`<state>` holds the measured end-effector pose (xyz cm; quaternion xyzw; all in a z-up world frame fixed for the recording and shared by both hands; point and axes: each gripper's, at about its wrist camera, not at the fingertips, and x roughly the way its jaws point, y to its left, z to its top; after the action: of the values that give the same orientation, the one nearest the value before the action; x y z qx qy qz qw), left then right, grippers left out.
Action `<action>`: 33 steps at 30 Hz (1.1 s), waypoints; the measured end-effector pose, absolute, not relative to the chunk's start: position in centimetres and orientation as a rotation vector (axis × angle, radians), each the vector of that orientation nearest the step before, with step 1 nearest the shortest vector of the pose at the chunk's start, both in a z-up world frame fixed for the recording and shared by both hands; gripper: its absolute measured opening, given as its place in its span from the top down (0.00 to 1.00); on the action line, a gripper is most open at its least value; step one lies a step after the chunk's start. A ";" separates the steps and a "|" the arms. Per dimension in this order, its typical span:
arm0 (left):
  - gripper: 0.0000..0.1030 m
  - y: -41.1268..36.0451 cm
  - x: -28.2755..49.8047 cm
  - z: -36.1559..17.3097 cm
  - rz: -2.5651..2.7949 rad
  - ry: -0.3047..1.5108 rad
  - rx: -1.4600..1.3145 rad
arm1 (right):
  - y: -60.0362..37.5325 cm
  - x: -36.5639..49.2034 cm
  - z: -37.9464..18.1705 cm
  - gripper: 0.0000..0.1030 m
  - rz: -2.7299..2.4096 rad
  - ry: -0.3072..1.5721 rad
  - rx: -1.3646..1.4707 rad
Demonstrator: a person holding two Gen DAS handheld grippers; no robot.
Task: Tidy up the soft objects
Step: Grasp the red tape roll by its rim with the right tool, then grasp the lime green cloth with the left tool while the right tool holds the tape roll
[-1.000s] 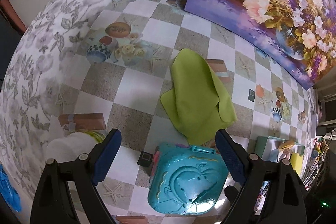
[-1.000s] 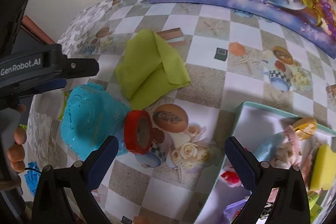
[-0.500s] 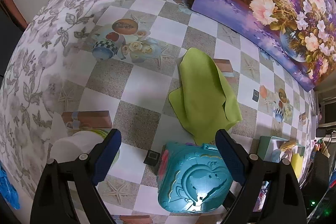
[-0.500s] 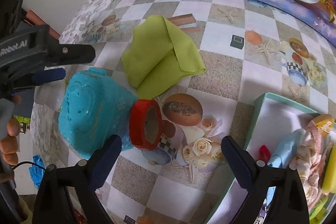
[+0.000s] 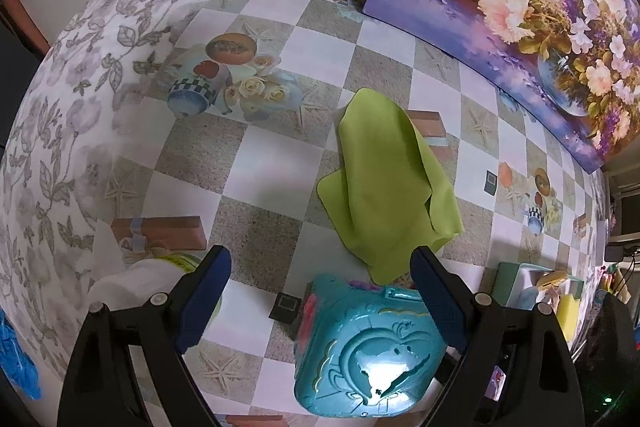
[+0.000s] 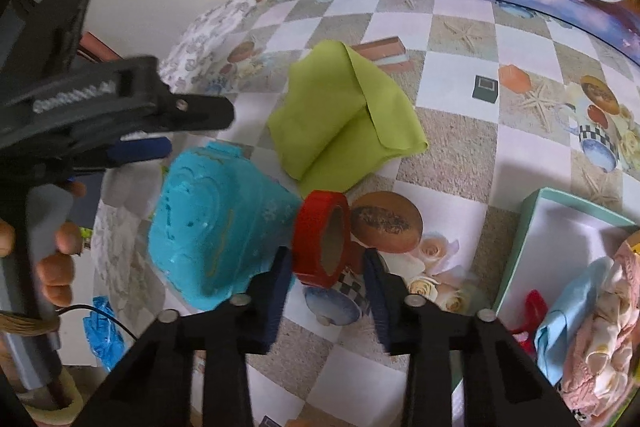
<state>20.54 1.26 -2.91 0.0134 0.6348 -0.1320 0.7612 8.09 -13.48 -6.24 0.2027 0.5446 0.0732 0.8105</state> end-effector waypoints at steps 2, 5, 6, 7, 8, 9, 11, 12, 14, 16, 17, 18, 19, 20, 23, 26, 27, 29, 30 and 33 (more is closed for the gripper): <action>0.11 1.2 20.5 -2.9 -0.290 1.380 0.029 | -13.7 8.0 -6.0 0.70 0.151 1.155 0.432; 0.11 1.0 20.5 -3.0 -0.297 1.384 0.027 | -14.1 8.0 -5.9 0.73 0.149 1.141 0.451; 0.11 1.0 20.5 -3.0 -0.298 1.384 0.027 | -14.3 8.0 -5.9 0.73 0.140 1.138 0.452; 0.11 1.0 20.5 -2.9 -0.298 1.383 0.028 | -14.4 8.0 -5.8 0.73 0.132 1.136 0.448; 0.11 1.0 20.5 -2.9 -0.297 1.382 0.029 | -14.6 8.2 -5.8 0.73 0.131 1.136 0.447; 0.11 1.0 20.5 -2.9 -0.298 1.380 0.027 | -14.6 8.2 -5.8 0.73 0.132 1.137 0.446; 0.11 1.1 20.4 -2.8 -0.300 1.380 0.019 | -14.6 8.3 -5.9 0.73 0.130 1.138 0.439; 0.11 1.1 20.4 -2.8 -0.301 1.379 0.018 | -14.8 8.4 -5.8 0.73 0.120 1.137 0.434; 0.11 1.1 20.3 -2.7 -0.303 1.378 0.022 | -15.5 8.2 -5.7 0.73 0.099 1.136 0.443; 0.11 1.1 20.3 -2.6 -0.301 1.375 0.024 | -16.4 8.2 -5.9 0.73 0.080 1.142 0.469; 0.11 1.1 20.3 -2.5 -0.301 1.373 0.025 | -16.8 8.2 -6.1 0.73 0.071 1.149 0.477; 0.11 1.0 20.3 -2.4 -0.302 1.370 0.026 | -17.0 8.3 -6.2 0.73 0.062 1.157 0.479; 0.11 0.9 20.2 -2.3 -0.303 1.368 0.029 | -17.1 8.2 -6.3 0.73 0.054 1.162 0.476; 0.11 0.8 20.3 -2.2 -0.304 1.365 0.034 | -17.2 8.2 -6.4 0.73 0.043 1.166 0.467; 0.11 0.4 20.4 -2.0 -0.298 1.360 0.060 | -16.9 8.3 -6.1 0.72 0.035 1.163 0.437; 0.11 -0.1 20.7 -2.2 -0.285 1.363 0.097 | -16.2 8.5 -6.1 0.71 0.036 1.167 0.396; 0.11 -0.3 20.9 -2.4 -0.279 1.367 0.111 | -15.9 8.6 -6.2 0.70 0.036 1.170 0.384; 0.11 -0.4 21.3 -2.7 -0.266 1.376 0.125 | -15.4 8.9 -6.6 0.62 0.042 1.183 0.357; 0.11 -0.4 21.6 -2.9 -0.256 1.383 0.131 | -15.2 8.9 -6.7 0.57 0.043 1.190 0.340; 0.11 -0.4 21.9 -3.1 -0.244 1.386 0.140 | -15.0 9.1 -7.2 0.57 0.018 1.202 0.311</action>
<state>21.94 -0.43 -3.10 0.0645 0.6368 -0.1121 0.7601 9.07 -14.97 -7.17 0.1455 0.5630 0.0085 0.8135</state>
